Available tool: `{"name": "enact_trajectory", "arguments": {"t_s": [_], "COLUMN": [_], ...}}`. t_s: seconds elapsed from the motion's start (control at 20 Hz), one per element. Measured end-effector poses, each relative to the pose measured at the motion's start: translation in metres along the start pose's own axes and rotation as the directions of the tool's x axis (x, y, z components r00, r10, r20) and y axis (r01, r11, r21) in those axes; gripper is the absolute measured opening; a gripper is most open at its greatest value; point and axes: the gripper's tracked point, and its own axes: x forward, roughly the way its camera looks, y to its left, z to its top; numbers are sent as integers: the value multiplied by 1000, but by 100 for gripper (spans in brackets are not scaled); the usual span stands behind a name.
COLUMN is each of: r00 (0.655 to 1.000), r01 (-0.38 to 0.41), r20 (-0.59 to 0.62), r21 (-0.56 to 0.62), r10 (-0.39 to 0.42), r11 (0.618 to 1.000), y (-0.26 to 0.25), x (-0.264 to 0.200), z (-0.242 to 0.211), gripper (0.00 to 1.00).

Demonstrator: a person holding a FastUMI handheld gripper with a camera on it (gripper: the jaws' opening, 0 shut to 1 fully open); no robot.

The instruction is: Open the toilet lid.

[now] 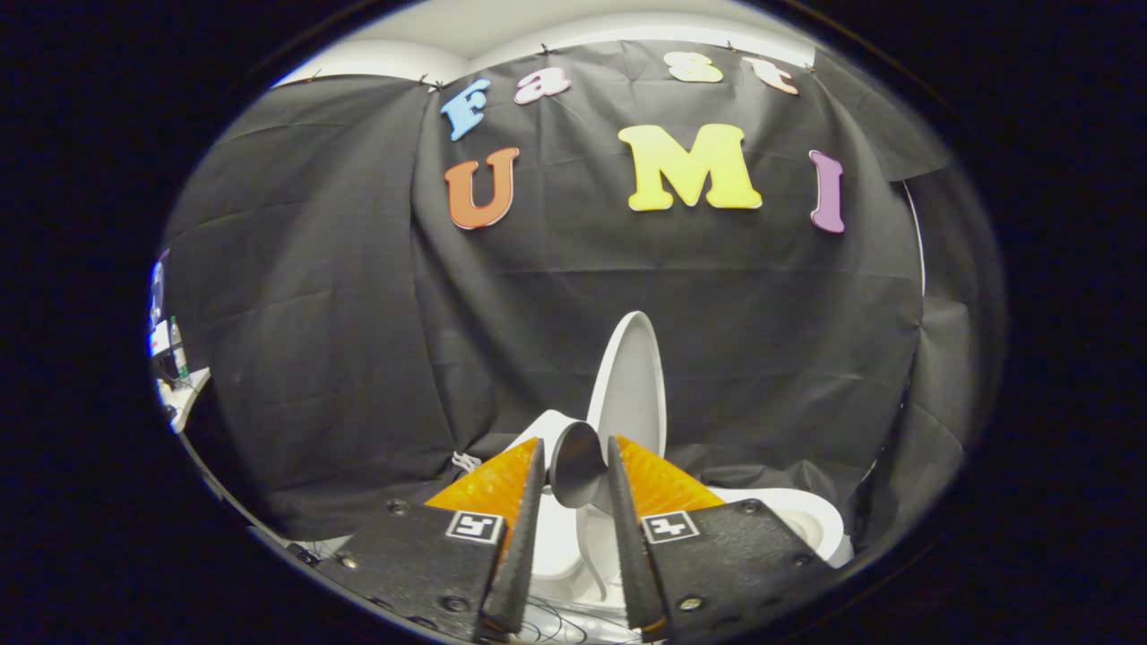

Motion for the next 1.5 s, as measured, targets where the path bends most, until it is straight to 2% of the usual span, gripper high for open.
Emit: {"name": "enact_trajectory", "arguments": {"t_s": [0.1, 0.3, 0.45, 0.6, 0.75, 1.15, 1.35, 1.5], "r00": [998, 983, 964, 940, 932, 900, 880, 877], "r01": [-25, -15, -30, 48, 142, 358, 439, 461], "r20": [58, 184, 265, 331, 316, 184, 120, 96], "r21": [-4, -13, 58, 99, 134, 205, 164, 112], "r10": [25, 17, 13, -78, -178, -395, -459, -471], "r11": [1000, 1000, 998, 994, 981, 911, 884, 880], "y": [6, -2, -16, -62, -119, -258, -291, -297], "x": [-7, -27, -61, -88, -102, -141, -154, -159], "z": [15, 45, 62, 74, 63, -27, -79, -106], "gripper": [63, 92, 93, 97, 99, 99, 99, 99]}}
